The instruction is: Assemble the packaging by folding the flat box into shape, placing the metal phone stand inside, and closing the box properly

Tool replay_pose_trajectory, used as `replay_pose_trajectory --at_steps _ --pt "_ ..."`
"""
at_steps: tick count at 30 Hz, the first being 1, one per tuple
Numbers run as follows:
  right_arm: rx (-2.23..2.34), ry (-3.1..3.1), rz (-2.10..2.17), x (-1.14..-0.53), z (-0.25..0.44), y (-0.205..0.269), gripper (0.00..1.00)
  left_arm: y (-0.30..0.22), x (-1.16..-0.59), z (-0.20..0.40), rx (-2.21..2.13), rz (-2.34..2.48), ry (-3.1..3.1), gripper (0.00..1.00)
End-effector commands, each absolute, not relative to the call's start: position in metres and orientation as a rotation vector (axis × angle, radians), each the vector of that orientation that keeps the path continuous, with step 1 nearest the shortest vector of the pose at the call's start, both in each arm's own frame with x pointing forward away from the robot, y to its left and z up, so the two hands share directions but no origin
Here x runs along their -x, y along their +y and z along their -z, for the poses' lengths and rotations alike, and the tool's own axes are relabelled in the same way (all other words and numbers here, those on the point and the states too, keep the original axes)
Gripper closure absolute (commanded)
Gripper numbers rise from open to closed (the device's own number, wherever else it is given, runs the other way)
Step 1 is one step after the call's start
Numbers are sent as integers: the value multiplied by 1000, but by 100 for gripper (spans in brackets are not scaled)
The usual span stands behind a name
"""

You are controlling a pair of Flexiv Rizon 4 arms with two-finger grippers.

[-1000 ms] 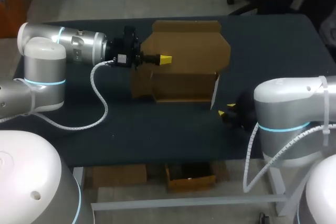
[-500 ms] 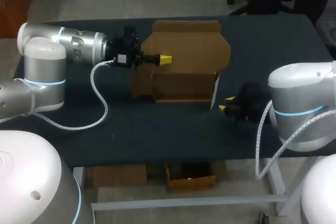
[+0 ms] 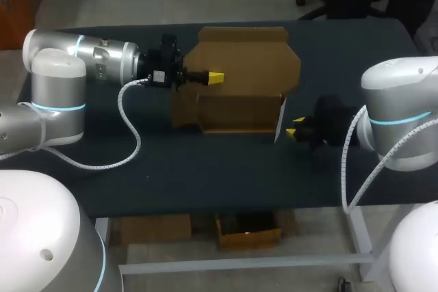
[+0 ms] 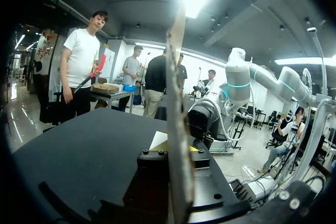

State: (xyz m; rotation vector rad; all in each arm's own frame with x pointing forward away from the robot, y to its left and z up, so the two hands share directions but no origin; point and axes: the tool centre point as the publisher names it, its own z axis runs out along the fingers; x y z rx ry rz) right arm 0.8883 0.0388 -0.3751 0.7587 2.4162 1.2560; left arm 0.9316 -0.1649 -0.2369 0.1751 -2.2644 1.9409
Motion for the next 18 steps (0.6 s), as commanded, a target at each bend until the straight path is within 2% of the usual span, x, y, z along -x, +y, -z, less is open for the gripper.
replay_pose_trajectory --at_steps 1,18 --pt "-732 2468 -1272 -895 370 39 69 -164 -931 241 -175 -1940 -2265 100" --pt "-679 2511 -1285 -911 371 47 72 -164 -931 241 -175 -1940 -2265 100"
